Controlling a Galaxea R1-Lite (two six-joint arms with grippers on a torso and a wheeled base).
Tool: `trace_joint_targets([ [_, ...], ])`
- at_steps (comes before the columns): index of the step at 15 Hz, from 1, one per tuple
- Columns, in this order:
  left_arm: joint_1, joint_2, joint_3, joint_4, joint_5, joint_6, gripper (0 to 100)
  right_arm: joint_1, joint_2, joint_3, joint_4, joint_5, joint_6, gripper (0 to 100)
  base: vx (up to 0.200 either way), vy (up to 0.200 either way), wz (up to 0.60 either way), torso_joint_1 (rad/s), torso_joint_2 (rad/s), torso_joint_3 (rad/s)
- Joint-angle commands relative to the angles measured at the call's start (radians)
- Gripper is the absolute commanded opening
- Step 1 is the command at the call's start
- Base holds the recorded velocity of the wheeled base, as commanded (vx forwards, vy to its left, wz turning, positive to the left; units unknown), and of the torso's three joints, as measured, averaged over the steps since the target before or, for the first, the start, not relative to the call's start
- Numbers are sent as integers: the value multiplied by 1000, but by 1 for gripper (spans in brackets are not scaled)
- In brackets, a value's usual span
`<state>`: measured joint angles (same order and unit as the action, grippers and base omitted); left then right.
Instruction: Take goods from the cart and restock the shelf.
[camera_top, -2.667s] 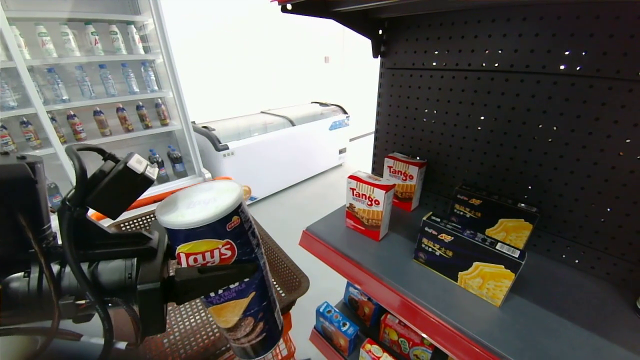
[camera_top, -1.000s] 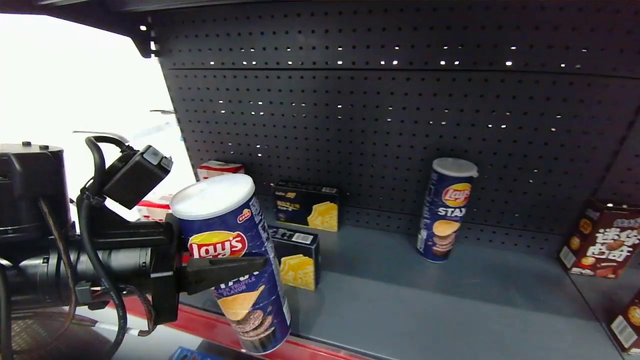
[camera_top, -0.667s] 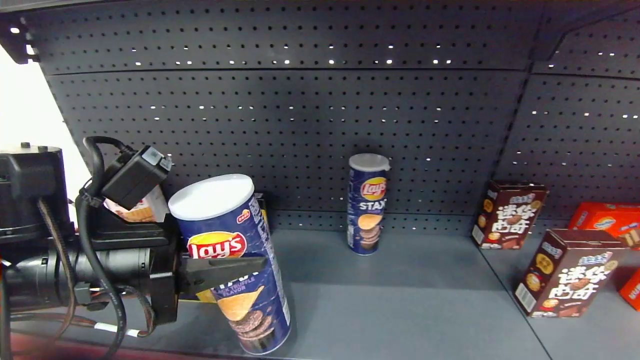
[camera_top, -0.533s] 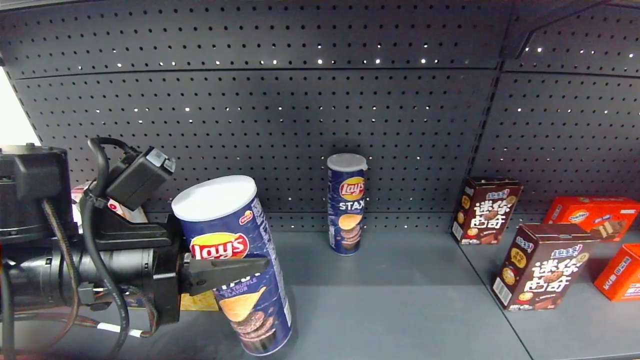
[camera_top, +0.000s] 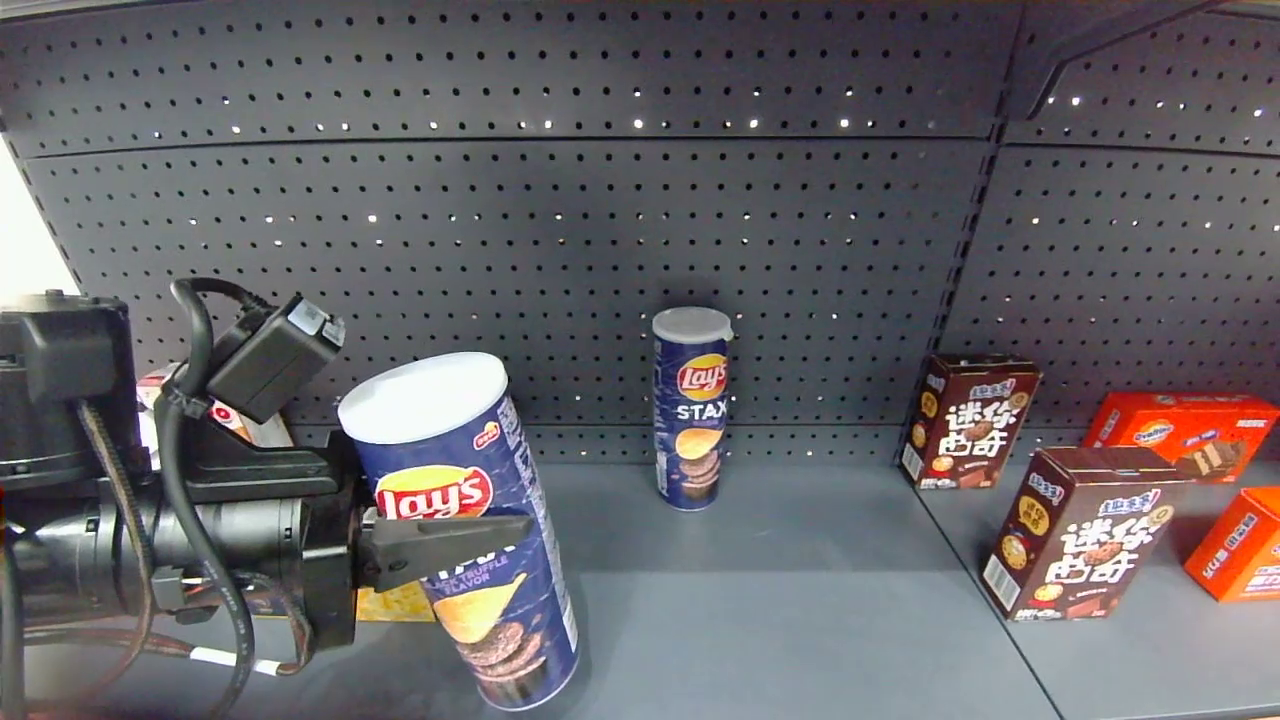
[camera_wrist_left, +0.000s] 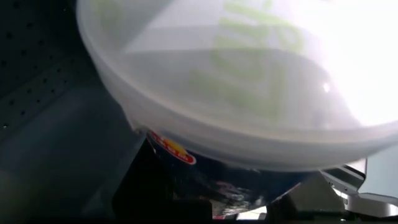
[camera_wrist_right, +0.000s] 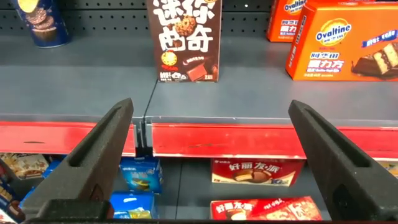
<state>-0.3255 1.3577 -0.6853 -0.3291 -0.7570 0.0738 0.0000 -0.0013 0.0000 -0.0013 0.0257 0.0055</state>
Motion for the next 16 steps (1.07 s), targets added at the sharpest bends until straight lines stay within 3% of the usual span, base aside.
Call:
trace_joint_targets([
  [1, 0, 0, 1, -1, 1, 0, 0, 0, 1, 0, 0, 0, -1, 100, 0, 0, 0, 0, 0, 0],
  [5, -1, -6, 3, 2, 4, 0, 0, -2, 1, -2, 0, -9, -45, 100, 0, 0, 0, 0, 0, 0],
  [6, -1, -11, 4, 5, 12, 0, 0, -3, 3, -2, -2, -58, -44, 100, 0, 0, 0, 0, 0, 0],
  [8, -13, -45, 4, 12, 47, 1, 0, 3, 6, -37, 3, -27, -42, 100, 0, 0, 0, 0, 0, 0],
  [10, -13, -60, 9, 10, 54, -17, 0, 71, 445, -456, -20, 65, 128, 100, 0, 0, 0, 0, 0, 0],
  [11, -13, -60, 18, 10, 56, -17, 0, 89, 463, -500, -40, 75, 142, 100, 0, 0, 0, 0, 0, 0],
  [13, -17, -63, 56, 9, 62, -16, 0, 189, 580, -601, -40, 217, -76, 100, 0, 0, 0, 0, 0, 0],
  [16, -18, -61, 81, 1, 62, -12, 0, 298, 830, -718, -37, 215, -99, 100, 0, 0, 0, 0, 0, 0],
])
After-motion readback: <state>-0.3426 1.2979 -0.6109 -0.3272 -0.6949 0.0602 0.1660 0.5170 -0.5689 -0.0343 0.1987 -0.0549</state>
